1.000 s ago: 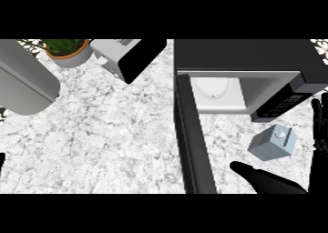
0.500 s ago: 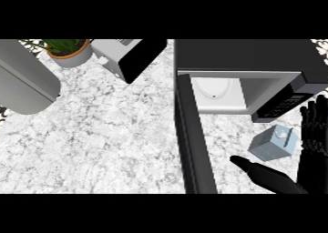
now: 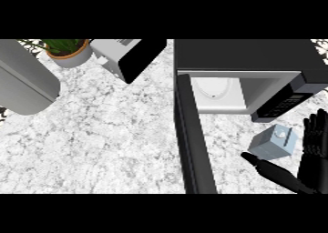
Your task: Pick up the milk, place it into the microwave and close the microwave
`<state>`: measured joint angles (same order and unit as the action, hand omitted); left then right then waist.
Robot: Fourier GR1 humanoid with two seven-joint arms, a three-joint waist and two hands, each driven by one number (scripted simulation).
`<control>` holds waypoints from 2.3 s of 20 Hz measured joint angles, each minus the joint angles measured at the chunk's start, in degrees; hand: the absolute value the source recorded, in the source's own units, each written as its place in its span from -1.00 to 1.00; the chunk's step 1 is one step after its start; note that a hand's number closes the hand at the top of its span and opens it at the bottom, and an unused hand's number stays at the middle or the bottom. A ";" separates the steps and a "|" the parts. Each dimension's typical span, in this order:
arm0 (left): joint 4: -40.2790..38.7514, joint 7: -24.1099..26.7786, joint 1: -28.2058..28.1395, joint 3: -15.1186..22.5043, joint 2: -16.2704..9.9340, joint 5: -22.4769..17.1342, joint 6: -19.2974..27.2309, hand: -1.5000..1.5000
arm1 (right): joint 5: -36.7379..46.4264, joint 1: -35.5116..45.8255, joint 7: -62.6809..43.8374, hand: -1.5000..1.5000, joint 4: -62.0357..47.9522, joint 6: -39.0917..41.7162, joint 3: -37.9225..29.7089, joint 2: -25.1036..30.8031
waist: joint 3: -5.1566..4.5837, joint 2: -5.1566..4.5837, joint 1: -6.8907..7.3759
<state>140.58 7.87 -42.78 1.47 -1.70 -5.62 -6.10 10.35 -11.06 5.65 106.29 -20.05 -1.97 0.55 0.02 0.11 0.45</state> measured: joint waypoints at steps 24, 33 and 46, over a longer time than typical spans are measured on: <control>-1.05 3.77 -4.25 -4.95 1.47 -3.19 -6.19 -1.00 | -10.04 5.14 25.09 -1.00 -33.35 6.71 -12.50 3.56 | 0.00 -0.02 0.30; -2.04 5.00 -5.33 -4.77 1.54 -4.11 -6.75 -1.00 | -10.71 12.40 34.94 -1.00 -50.51 7.23 -16.55 6.44 | 0.04 -0.09 0.40; -1.92 5.82 -7.68 -6.22 1.48 -4.91 -8.68 -1.00 | -8.83 21.28 48.26 1.00 -64.99 8.77 -16.81 9.20 | -0.15 0.03 0.79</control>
<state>138.66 13.69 -50.46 -4.75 -0.21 -10.53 -14.78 1.52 10.22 53.91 41.30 -11.28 -18.78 9.74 -0.12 0.14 1.24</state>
